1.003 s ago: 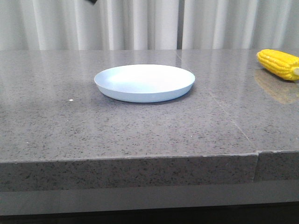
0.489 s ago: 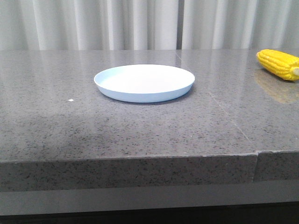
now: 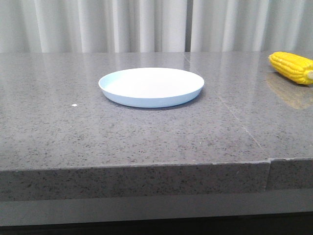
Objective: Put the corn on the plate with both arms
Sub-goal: 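Move the right gripper over the yellow corn cob and grasp it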
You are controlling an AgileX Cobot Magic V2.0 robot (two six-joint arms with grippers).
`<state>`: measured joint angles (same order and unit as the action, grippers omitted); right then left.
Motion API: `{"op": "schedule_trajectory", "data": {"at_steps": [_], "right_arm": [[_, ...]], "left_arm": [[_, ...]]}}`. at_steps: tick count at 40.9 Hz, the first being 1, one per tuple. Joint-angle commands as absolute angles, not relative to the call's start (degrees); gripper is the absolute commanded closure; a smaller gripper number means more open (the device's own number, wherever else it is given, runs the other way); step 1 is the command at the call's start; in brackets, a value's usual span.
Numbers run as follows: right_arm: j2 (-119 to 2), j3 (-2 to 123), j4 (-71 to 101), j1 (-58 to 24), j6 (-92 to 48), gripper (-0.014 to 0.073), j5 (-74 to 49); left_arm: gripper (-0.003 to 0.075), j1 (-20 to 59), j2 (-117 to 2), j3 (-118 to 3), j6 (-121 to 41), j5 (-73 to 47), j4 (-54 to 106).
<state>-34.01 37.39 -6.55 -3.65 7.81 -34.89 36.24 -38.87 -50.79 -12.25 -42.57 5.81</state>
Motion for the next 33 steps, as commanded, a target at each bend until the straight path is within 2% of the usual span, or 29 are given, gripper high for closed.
{"op": "schedule_trajectory", "data": {"at_steps": [1, 13, 33], "right_arm": [[-34.6, 39.1, -6.5, -3.4, 7.3, 0.0032, -29.8], [-46.0, 48.9, -6.5, -3.5, 7.3, 0.0032, -39.3], [-80.4, 75.5, -3.8, -0.5, 7.3, 0.0032, -45.6]], "left_arm": [[0.0258, 36.2, -38.8, -52.2, -11.6, -38.3, 6.1], [0.0258, 36.2, -38.8, -52.2, -11.6, -38.3, 6.1], [0.0258, 36.2, -38.8, -52.2, -11.6, -38.3, 6.1]]}}
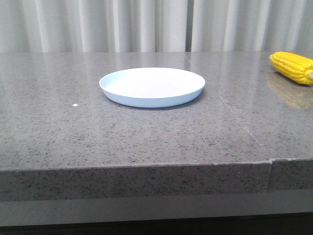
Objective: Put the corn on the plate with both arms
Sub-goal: 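Move the right gripper over the yellow corn cob and grasp it, then lift the corn with the right gripper and carry it over the plate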
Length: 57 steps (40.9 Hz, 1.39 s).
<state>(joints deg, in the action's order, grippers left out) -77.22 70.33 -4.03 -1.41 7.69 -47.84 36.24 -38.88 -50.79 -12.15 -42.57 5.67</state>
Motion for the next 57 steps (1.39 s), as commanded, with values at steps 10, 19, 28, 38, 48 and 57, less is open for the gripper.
{"op": "schedule_trajectory", "data": {"at_steps": [10, 19, 28, 38, 48, 57], "right_arm": [[-95.5, 88.2, -3.9, 0.7, 7.3, 0.0032, -45.5], [-105.7, 94.4, -4.5, 0.7, 7.2, 0.0032, -42.3], [-110.2, 97.4, -6.8, 0.7, 7.2, 0.0034, -41.5], [-110.3, 97.6, -6.8, 0.7, 7.2, 0.0389, -41.5], [-104.5, 97.6, -6.4, -0.5, 7.2, 0.0388, -42.6], [-96.9, 97.6, -3.0, -5.6, 7.2, 0.0388, -45.5]], "left_arm": [[0.0258, 36.2, -38.8, -52.2, -11.6, -38.3, 6.1], [0.0258, 36.2, -38.8, -52.2, -11.6, -38.3, 6.1], [0.0258, 36.2, -38.8, -52.2, -11.6, -38.3, 6.1], [0.0258, 36.2, -38.8, -52.2, -11.6, -38.3, 6.1], [0.0258, 36.2, -38.8, -52.2, -11.6, -38.3, 6.1], [0.0258, 36.2, -38.8, -52.2, -11.6, -38.3, 6.1]]}}
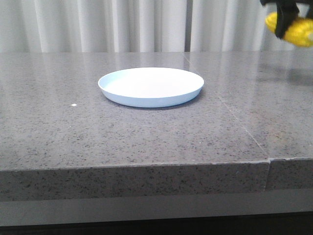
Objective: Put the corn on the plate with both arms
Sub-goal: 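Lift the corn with the right gripper and carry it over the plate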
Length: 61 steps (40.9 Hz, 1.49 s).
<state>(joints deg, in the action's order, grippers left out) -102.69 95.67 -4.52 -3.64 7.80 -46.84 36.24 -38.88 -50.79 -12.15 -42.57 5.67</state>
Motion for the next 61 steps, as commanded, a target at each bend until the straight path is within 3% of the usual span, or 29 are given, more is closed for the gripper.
{"op": "schedule_trajectory", "data": {"at_steps": [1, 21, 41, 43, 50, 52, 61], "right_arm": [[-96.0, 97.6, -2.3, -6.5, 7.2, 0.0388, -45.9], [-96.7, 97.5, 9.4, -24.8, 7.2, 0.0388, -46.8], [-108.6, 97.5, 14.4, -26.8, 7.2, 0.0384, -43.5], [-109.0, 97.5, 14.5, -26.8, 7.2, 0.0354, -43.6], [-108.5, 97.5, 14.4, -26.8, 6.9, 0.0025, -43.9], [-108.0, 97.5, 14.1, -26.8, 6.8, -0.0023, -43.9], [-101.4, 97.5, 13.2, -26.9, 4.1, 0.0040, -45.0]], "left_arm": [[0.0258, 36.2, -38.8, -52.2, -11.6, -38.3, 6.1], [0.0258, 36.2, -38.8, -52.2, -11.6, -38.3, 6.1], [0.0258, 36.2, -38.8, -52.2, -11.6, -38.3, 6.1], [0.0258, 36.2, -38.8, -52.2, -11.6, -38.3, 6.1], [0.0258, 36.2, -38.8, -52.2, -11.6, -38.3, 6.1], [0.0258, 36.2, -38.8, -52.2, -11.6, -38.3, 6.1], [0.0258, 36.2, -38.8, -52.2, -11.6, -38.3, 6.1]]}}
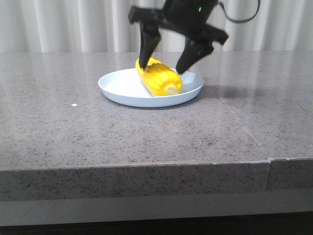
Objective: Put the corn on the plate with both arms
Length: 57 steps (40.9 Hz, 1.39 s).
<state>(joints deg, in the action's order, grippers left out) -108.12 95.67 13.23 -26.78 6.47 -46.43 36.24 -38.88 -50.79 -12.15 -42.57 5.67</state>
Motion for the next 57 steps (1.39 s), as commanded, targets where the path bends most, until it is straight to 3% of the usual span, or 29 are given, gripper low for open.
{"op": "schedule_trajectory", "data": {"at_steps": [1, 11, 21, 39, 50, 53, 57], "right_arm": [[-100.5, 97.5, 13.2, -27.0, 3.4, 0.0047, -45.3], [-84.9, 89.2, 13.1, -30.4, -5.6, 0.0140, -44.9], [-67.1, 77.3, 11.1, -31.0, -9.4, 0.0150, -52.1], [-38.0, 56.9, 1.6, -31.0, 3.0, 0.0150, -55.7], [-26.8, 50.0, 1.5, -31.0, 3.5, 0.0150, -56.2], [-25.3, 49.0, 1.5, -31.0, 3.5, 0.0160, -56.1], [-24.9, 48.8, 1.5, -31.0, 3.5, 0.0249, -56.4]], "left_arm": [[0.0258, 36.2, -38.8, -52.2, -11.6, -38.3, 6.1], [0.0258, 36.2, -38.8, -52.2, -11.6, -38.3, 6.1], [0.0258, 36.2, -38.8, -52.2, -11.6, -38.3, 6.1], [0.0258, 36.2, -38.8, -52.2, -11.6, -38.3, 6.1], [0.0258, 36.2, -38.8, -52.2, -11.6, -38.3, 6.1], [0.0274, 36.2, -38.8, -52.2, -11.6, -38.3, 6.1], [0.0380, 36.2, -38.8, -52.2, -11.6, -38.3, 6.1]]}}
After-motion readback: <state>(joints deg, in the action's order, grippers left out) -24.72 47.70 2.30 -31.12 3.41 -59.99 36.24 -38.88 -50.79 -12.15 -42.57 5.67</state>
